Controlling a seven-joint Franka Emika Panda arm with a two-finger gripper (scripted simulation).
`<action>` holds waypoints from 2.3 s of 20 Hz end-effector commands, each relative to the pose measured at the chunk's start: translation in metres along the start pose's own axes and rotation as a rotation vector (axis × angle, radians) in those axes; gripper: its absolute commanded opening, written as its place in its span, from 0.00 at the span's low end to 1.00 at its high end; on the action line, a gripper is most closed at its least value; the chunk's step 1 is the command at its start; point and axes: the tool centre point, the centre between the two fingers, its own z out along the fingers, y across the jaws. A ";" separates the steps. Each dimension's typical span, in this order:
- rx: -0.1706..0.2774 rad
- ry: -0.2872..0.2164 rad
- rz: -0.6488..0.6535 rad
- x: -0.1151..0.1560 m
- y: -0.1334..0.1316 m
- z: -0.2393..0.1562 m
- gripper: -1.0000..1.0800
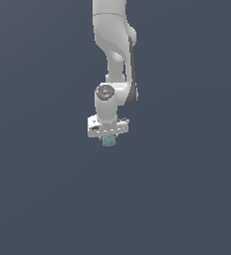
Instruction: Pick up the object and move it to a goal position.
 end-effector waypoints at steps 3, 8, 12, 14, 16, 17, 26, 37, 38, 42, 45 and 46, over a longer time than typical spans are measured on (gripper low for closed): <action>0.000 0.000 -0.001 0.000 0.000 0.001 0.00; 0.000 0.000 0.000 0.002 -0.001 -0.002 0.00; 0.000 0.000 0.000 0.010 -0.008 -0.010 0.00; 0.000 0.000 0.000 0.016 -0.012 -0.016 0.00; 0.000 0.000 0.000 0.024 -0.019 -0.024 0.00; 0.000 0.000 0.000 0.029 -0.022 -0.028 0.00; -0.001 0.000 0.000 0.083 -0.061 -0.080 0.00; 0.000 0.000 0.000 0.149 -0.107 -0.140 0.00; 0.000 0.000 0.000 0.154 -0.110 -0.145 0.00; 0.000 0.000 0.000 0.172 -0.121 -0.159 0.00; 0.000 0.000 0.000 0.181 -0.127 -0.168 0.00; 0.000 0.000 0.000 0.184 -0.129 -0.170 0.00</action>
